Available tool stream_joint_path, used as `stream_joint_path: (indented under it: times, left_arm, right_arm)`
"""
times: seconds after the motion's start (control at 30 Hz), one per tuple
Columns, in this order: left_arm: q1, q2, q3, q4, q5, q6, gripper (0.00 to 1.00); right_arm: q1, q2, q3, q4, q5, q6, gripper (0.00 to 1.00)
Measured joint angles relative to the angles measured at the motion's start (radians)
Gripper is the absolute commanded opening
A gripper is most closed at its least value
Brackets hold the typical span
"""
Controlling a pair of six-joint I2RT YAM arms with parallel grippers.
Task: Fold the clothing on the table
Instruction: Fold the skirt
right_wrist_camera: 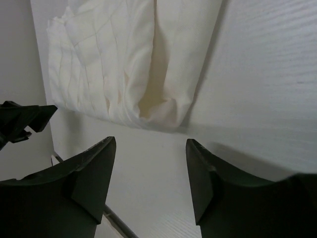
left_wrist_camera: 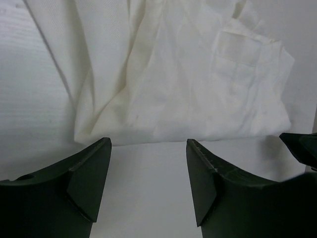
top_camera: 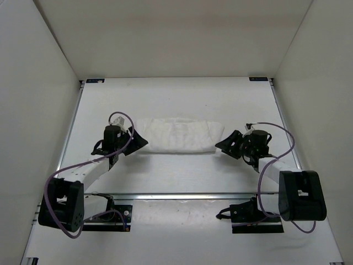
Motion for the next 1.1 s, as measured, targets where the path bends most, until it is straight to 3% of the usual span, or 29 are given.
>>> stream_joint_path:
  times: [0.27, 0.4, 0.67, 0.73, 0.77, 0.83, 0.87, 0.9, 0.93, 0.97, 1.1]
  left_arm:
    - [-0.035, 0.050, -0.116, 0.069, -0.054, -0.059, 0.74]
    - [-0.048, 0.074, -0.127, 0.141, -0.084, -0.095, 0.75]
    - [-0.064, 0.119, -0.138, 0.243, -0.156, -0.146, 0.69]
    - [-0.065, 0.117, -0.146, 0.255, -0.174, -0.155, 0.68]
    - [-0.065, 0.115, -0.151, 0.261, -0.181, -0.159, 0.68]
    - [-0.064, 0.106, -0.160, 0.263, -0.193, -0.166, 0.58]
    - [-0.063, 0.105, -0.163, 0.258, -0.201, -0.171, 0.40]
    - [-0.061, 0.105, -0.164, 0.253, -0.207, -0.173, 0.17]
    - [-0.061, 0.105, -0.166, 0.247, -0.210, -0.178, 0.06]
    - [-0.060, 0.106, -0.167, 0.240, -0.214, -0.177, 0.00]
    - [-0.073, 0.128, -0.164, 0.237, -0.214, -0.168, 0.00]
  right_arm:
    - [0.010, 0.137, -0.059, 0.193, -0.051, 0.118, 0.69]
    - [0.042, 0.203, -0.057, 0.292, -0.056, 0.161, 0.69]
    - [0.076, 0.278, -0.043, 0.376, -0.034, 0.211, 0.55]
    - [0.076, 0.284, -0.043, 0.380, -0.021, 0.221, 0.49]
    - [0.076, 0.288, -0.043, 0.381, -0.013, 0.227, 0.39]
    - [0.080, 0.302, -0.043, 0.385, 0.000, 0.232, 0.21]
    - [0.081, 0.312, -0.043, 0.388, 0.005, 0.237, 0.04]
    - [0.081, 0.321, -0.043, 0.391, 0.008, 0.241, 0.00]
    - [0.081, 0.328, -0.043, 0.396, 0.008, 0.246, 0.00]
    - [0.081, 0.332, -0.043, 0.396, 0.010, 0.251, 0.00]
    - [0.067, 0.315, -0.038, 0.362, 0.006, 0.229, 0.00]
